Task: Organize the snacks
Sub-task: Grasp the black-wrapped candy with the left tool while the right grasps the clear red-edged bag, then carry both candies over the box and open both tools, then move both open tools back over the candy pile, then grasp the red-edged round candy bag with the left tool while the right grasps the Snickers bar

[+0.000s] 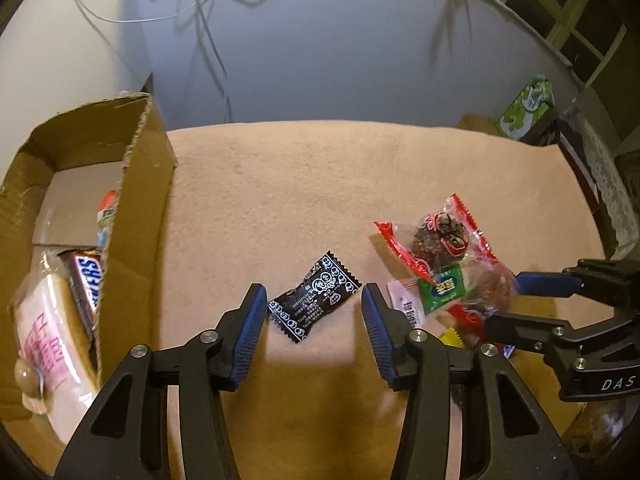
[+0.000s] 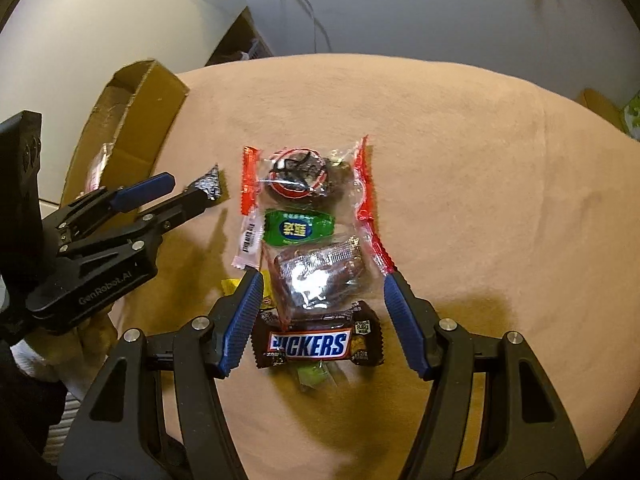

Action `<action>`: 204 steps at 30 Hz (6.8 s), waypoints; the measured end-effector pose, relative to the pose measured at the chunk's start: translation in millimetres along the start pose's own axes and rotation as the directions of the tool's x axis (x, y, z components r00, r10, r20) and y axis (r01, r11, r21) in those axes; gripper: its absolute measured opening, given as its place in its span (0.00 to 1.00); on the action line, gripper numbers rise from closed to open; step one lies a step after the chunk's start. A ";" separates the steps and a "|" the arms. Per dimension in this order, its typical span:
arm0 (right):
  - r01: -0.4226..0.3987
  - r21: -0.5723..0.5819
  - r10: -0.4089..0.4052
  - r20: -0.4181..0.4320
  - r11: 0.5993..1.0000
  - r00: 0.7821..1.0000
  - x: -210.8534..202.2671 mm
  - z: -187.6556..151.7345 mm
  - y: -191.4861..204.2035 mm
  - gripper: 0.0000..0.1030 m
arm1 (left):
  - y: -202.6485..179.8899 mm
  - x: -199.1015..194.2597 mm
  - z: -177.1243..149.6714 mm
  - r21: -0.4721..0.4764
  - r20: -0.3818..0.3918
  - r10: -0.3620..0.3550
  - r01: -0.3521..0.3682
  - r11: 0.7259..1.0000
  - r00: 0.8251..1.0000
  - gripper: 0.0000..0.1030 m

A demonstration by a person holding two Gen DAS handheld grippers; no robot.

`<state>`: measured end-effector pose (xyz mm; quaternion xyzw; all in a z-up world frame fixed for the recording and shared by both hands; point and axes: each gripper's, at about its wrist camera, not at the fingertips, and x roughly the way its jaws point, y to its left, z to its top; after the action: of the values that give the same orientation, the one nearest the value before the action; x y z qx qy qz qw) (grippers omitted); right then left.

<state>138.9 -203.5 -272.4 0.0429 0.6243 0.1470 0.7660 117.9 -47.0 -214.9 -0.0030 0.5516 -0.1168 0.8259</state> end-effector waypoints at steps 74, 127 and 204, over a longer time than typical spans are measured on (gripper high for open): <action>0.004 -0.462 0.060 0.123 0.887 0.991 -45.9 49.4 161.8 0.51 | 107.7 -107.3 -53.2 -0.282 0.167 0.100 -0.050 0.958 0.981 0.21; 0.048 -0.549 0.025 0.124 0.834 0.992 -9.3 86.7 241.0 0.77 | 139.2 -120.3 -53.9 -0.323 0.153 0.197 -0.139 0.936 0.968 0.60; -0.010 -0.686 -0.026 -0.043 0.727 0.999 15.5 -42.0 59.5 0.49 | -59.9 36.0 50.5 0.269 -0.106 -0.128 0.152 0.951 0.986 0.52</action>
<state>90.8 -147.4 -281.2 -0.2493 0.5449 0.3648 0.7126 165.7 -118.5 -219.9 0.0780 0.5639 -0.2509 0.7830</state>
